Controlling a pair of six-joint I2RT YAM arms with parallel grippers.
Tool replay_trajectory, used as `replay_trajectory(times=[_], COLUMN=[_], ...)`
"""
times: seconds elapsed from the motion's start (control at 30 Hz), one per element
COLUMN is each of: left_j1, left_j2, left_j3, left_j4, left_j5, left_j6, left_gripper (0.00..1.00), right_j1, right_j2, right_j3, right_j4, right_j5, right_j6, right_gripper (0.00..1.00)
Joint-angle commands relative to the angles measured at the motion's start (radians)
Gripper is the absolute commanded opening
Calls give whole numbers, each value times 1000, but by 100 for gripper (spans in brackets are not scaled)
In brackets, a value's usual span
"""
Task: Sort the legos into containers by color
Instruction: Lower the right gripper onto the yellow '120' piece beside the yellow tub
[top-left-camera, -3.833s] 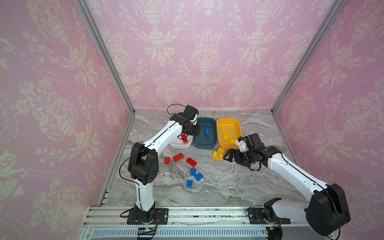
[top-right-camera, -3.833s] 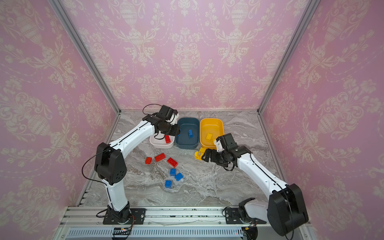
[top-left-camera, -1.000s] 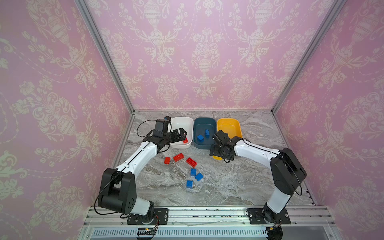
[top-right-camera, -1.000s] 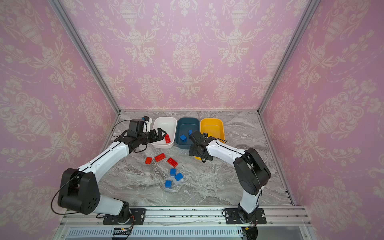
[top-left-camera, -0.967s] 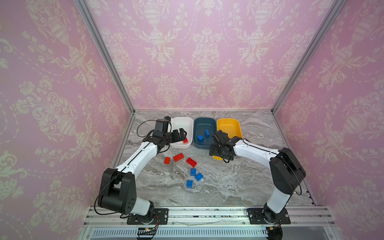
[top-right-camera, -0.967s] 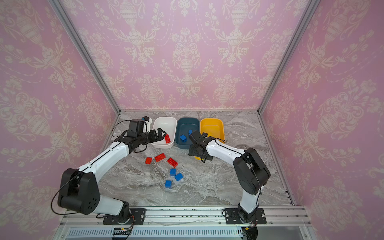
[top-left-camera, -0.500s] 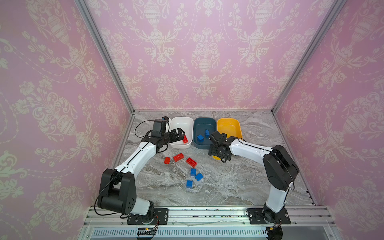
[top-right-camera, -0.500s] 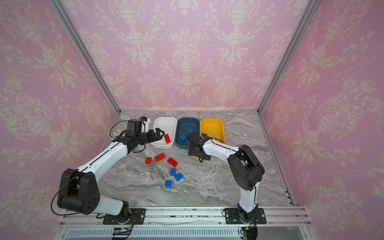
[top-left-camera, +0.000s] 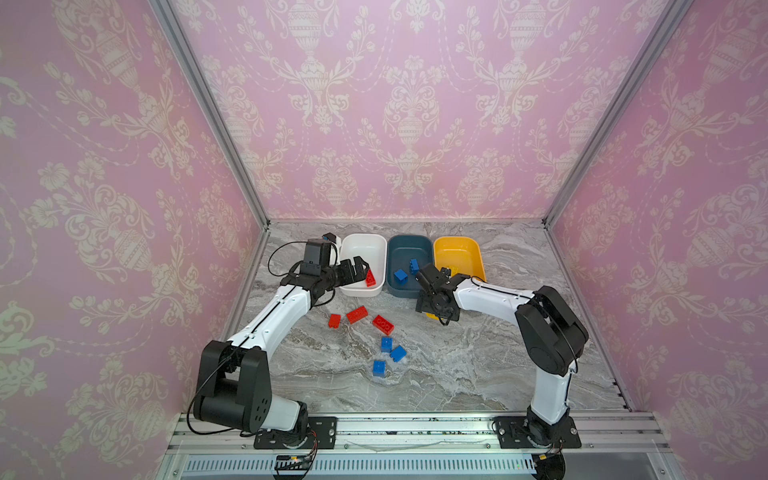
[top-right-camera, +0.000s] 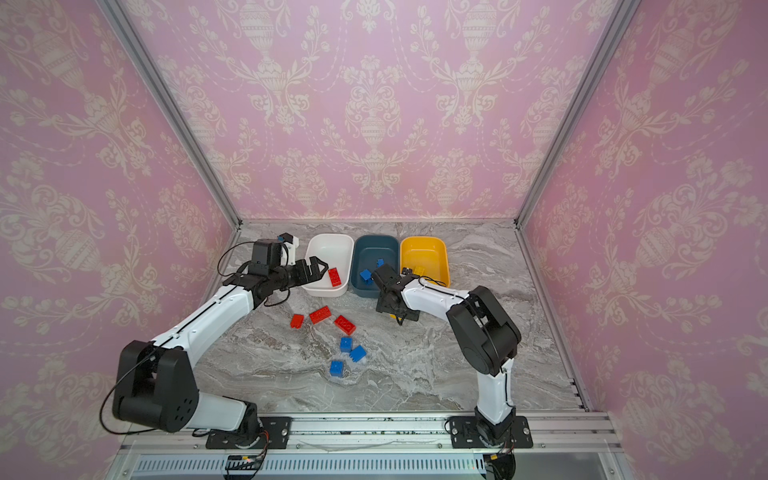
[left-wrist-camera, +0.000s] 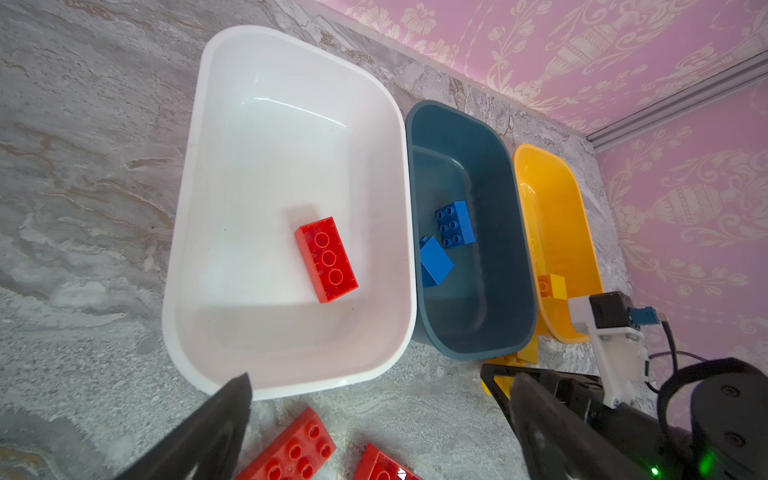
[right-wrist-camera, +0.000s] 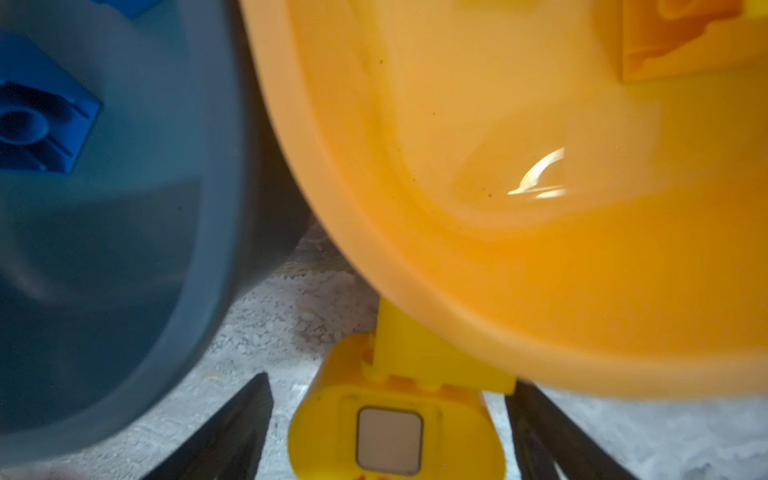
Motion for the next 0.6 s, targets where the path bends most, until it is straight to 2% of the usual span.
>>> replay_trajectory(times=[0.0, 0.57], left_j1=[10, 10], left_j2=[-22, -16], left_j3=[-9, 3], left_j4=[-11, -13], left_j5=[20, 20], left_j6=[-8, -12], left_gripper=[99, 99], right_j1=[3, 3], right_j2=[18, 25], right_j3=[15, -16], right_j4=[6, 25], right_j5=[23, 25], right_j6=[-10, -6], right_gripper=[88, 79])
